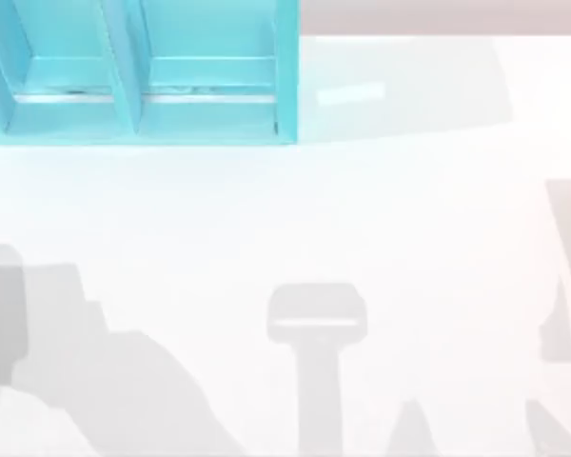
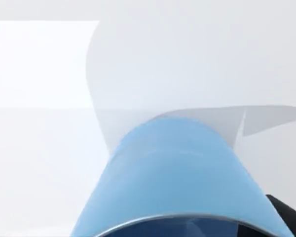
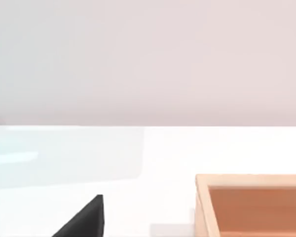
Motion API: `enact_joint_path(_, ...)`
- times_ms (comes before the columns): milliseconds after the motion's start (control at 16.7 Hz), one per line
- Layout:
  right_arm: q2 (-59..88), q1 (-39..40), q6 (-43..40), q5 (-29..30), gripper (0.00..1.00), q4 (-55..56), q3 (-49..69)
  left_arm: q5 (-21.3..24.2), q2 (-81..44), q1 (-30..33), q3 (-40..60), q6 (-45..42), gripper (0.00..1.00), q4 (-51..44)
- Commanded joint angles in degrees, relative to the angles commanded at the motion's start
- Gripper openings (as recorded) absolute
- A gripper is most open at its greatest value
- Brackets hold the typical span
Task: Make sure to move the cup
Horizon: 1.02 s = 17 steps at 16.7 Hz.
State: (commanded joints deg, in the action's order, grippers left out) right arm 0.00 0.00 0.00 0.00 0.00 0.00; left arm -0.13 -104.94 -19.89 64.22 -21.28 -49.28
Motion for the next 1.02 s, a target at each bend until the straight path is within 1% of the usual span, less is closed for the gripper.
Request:
enact_joint_path(660, 0.0, 0.0, 0.0, 0.0, 1.0, 0.0, 0.0, 0.0, 0.0, 0.0, 0.0, 0.0, 0.98, 0.0)
enact_joint_path(720, 0.0, 0.0, 0.0, 0.0, 1.0, 0.0, 0.0, 0.0, 0.0, 0.0, 0.0, 0.0, 1.0, 0.0)
enact_joint_path(1020, 0.0, 0.0, 0.0, 0.0, 1.0, 0.0, 0.0, 0.0, 0.0, 0.0, 0.0, 0.0, 1.0, 0.0)
